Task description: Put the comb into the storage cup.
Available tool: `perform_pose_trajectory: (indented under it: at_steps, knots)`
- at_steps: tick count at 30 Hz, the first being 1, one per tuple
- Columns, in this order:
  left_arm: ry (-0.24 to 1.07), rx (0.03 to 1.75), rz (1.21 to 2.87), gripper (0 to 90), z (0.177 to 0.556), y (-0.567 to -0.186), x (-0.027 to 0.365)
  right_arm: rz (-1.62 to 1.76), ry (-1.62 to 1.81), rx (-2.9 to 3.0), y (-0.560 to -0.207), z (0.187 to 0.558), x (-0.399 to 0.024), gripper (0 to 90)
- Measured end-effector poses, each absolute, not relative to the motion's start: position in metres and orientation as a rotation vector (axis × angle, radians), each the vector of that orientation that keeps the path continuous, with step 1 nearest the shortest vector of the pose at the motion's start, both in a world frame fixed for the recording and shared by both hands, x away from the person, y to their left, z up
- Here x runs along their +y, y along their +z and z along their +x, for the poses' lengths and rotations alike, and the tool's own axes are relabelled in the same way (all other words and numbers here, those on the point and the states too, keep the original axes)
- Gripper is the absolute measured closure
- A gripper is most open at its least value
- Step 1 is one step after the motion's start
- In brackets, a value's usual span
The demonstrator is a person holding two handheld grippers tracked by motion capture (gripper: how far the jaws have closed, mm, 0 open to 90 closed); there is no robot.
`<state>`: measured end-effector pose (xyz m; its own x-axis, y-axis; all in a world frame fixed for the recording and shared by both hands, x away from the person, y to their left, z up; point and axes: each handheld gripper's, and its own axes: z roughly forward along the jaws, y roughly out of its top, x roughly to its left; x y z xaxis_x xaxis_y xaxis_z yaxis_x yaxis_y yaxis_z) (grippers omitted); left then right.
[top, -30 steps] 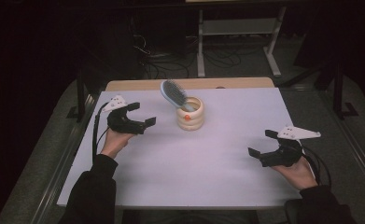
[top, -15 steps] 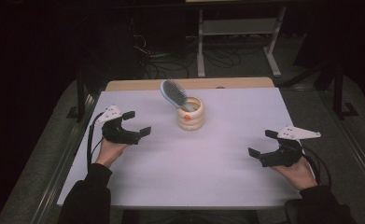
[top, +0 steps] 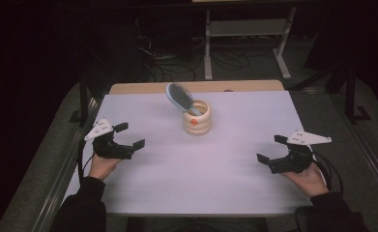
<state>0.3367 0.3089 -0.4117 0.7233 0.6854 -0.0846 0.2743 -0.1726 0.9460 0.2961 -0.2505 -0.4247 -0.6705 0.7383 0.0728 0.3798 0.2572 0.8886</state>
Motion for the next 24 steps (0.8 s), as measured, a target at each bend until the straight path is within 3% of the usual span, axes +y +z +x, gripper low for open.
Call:
perform_pose_trajectory:
  at_steps: [24]
  knots:
    - [0.523, 0.81, 1.677, 0.0, 0.304, -0.428, 0.35, 1.036, 1.388, 2.176, -0.426, 0.295, -0.253, 0.0]
